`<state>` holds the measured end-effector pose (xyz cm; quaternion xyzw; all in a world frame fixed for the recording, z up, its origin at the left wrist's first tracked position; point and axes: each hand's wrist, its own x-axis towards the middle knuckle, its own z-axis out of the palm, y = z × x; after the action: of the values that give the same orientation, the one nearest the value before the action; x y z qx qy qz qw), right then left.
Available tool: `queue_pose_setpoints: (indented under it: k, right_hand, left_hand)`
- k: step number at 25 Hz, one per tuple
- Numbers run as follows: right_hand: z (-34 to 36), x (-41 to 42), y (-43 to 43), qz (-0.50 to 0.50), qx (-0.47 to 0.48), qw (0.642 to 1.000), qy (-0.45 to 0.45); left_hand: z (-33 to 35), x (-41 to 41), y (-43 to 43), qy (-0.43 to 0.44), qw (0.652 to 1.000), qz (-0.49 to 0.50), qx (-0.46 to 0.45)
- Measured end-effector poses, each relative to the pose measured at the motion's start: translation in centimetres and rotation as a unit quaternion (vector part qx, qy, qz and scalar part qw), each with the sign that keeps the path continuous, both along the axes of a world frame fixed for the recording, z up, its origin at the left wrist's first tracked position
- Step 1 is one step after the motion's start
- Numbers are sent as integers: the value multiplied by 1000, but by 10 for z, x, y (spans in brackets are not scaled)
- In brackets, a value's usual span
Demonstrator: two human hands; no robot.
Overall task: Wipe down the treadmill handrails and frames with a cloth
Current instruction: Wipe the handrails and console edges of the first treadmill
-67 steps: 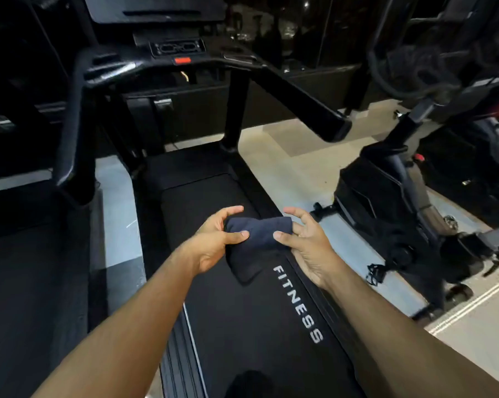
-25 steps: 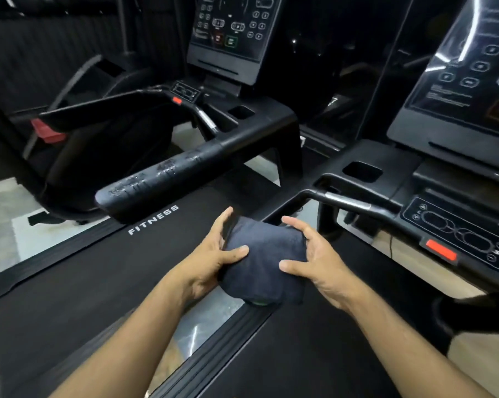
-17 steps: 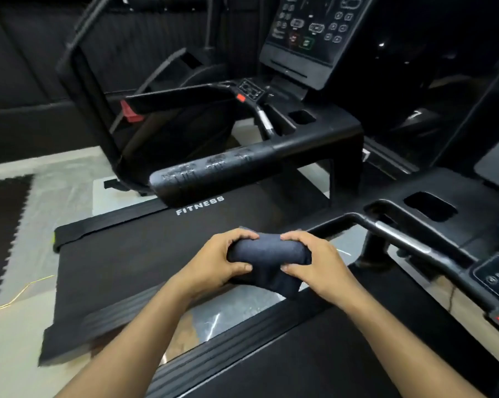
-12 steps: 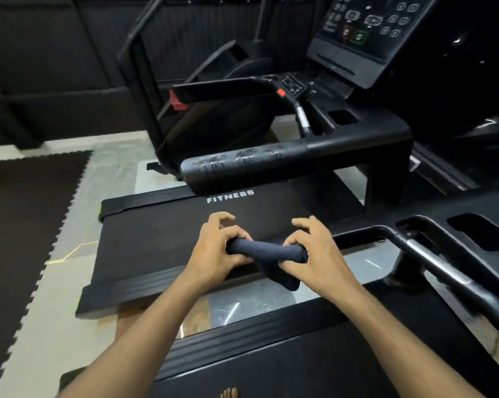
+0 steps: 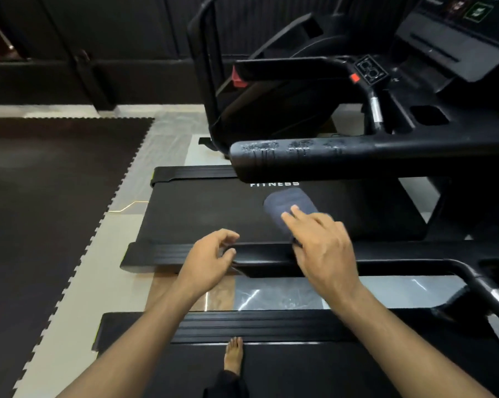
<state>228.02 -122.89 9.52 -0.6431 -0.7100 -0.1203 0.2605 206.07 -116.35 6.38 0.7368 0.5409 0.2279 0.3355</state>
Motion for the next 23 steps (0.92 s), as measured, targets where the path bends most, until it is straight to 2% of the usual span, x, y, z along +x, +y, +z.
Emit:
queue_pose_setpoints:
  k: [2,4,7,10,15,19,20,22,23]
  right_hand:
    - [-28,-26,2,57,-120,988,-77]
    - [-51,-48,3,55,-239,964,-105]
    - [-62,-68,17,-22,-280,960,-17]
    - [-70,-80,39,-50,-316,947,-11]
    - [-75,-80,75,28,-412,909,-62]
    - [-70,-41,111,-129,-511,849,-36]
    - [-74,-50,105,-119,-477,869,-55]
    - [-73,-82,77,-31,-405,911,-72]
    - [-73,-84,72,-6,-400,913,-84]
  left_hand:
    - [-15,-7,7,14,1000,-4,-5]
    - [-27,-13,14,28,999,-17,-26]
    - [-42,-23,22,49,997,-48,-46]
    - [-47,-28,27,48,995,-77,-52]
    - [-53,-31,30,43,992,-106,-53]
    - [-54,-24,36,72,992,-90,-49]
    - [-54,-22,37,75,992,-88,-56]
    - [-53,-18,39,76,991,-86,-63]
    - [-53,-17,40,80,991,-82,-64]
